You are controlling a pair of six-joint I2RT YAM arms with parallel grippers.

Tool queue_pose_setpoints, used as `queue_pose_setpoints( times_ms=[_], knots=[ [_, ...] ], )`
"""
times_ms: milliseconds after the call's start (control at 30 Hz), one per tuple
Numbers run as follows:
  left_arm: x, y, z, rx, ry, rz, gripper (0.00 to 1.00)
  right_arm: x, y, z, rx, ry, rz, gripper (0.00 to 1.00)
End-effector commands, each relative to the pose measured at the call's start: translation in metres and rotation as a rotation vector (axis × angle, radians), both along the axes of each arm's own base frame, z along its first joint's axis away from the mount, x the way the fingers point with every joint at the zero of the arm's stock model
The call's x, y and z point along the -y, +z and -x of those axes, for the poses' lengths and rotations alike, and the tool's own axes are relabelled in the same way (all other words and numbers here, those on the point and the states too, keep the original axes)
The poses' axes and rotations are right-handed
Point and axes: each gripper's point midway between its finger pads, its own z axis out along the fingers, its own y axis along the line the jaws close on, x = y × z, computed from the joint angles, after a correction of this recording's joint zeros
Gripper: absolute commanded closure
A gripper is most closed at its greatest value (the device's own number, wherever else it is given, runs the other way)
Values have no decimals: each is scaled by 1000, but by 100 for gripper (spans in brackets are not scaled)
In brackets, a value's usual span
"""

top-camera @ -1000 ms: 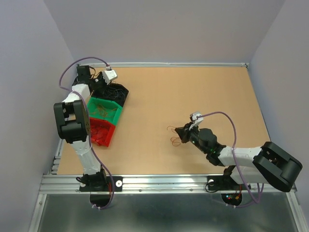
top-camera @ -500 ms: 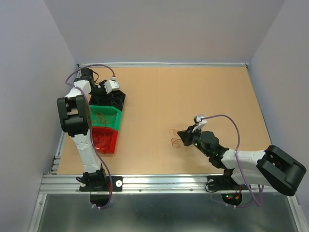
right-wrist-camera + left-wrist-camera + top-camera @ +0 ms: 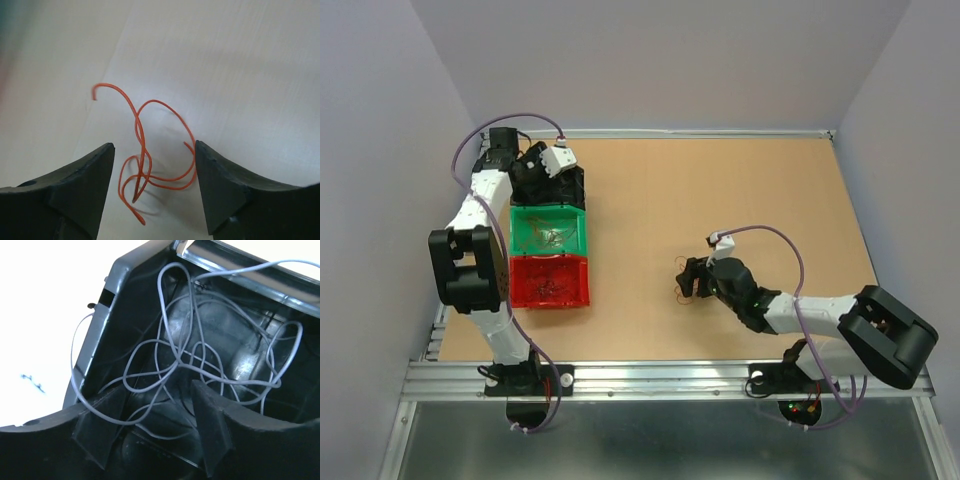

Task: Untangle the cables

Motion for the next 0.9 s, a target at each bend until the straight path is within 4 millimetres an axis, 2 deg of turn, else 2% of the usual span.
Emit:
queue_pose_setpoints(
  times_ms=[0,33,67,133,167,300,333,367,400,500,533,600,700,733,800,833,867],
  knots=[
    [26,42,15,70,9,53,4,7,10,-14,0,-91,50,22],
    [32,44,18,71,0,54,4,8,10,-14,-3,-96,55,12],
    [36,53,21,87,0,57,4,8,7,-12,-12,-88,64,9],
    [34,52,24,87,8,50,4,5,5,-10,-25,-65,69,3],
    [44,54,24,95,-7,42,4,3,2,-7,-41,-47,75,2],
    [42,44,15,85,10,34,4,3,-9,-6,-72,-42,112,1],
    [42,31,14,55,11,36,5,3,-12,-5,-80,-41,121,1],
    [42,26,11,46,10,34,6,2,-14,-5,-87,-39,129,2],
    [44,20,10,35,6,38,11,2,-17,-4,-94,-37,138,2],
    [48,-10,7,-30,-2,49,32,0,-25,-4,-113,-35,157,10],
    [50,-15,6,-40,-9,49,44,0,-27,-4,-117,-33,163,12],
    [52,-35,2,-73,-6,49,57,-3,-33,-4,-130,-22,169,22],
    [53,-38,-1,-72,-2,54,62,-9,-33,-5,-132,-9,161,35],
    [54,-39,-1,-72,-4,60,66,-10,-33,-4,-132,-4,161,45],
    [57,-37,-2,-66,-11,76,71,-13,-33,-5,-132,4,154,55],
    [58,-35,-3,-60,-13,83,76,-16,-30,-6,-126,10,147,65],
    [61,-34,-4,-57,-20,95,79,-19,-28,-5,-122,18,140,68]
  ],
)
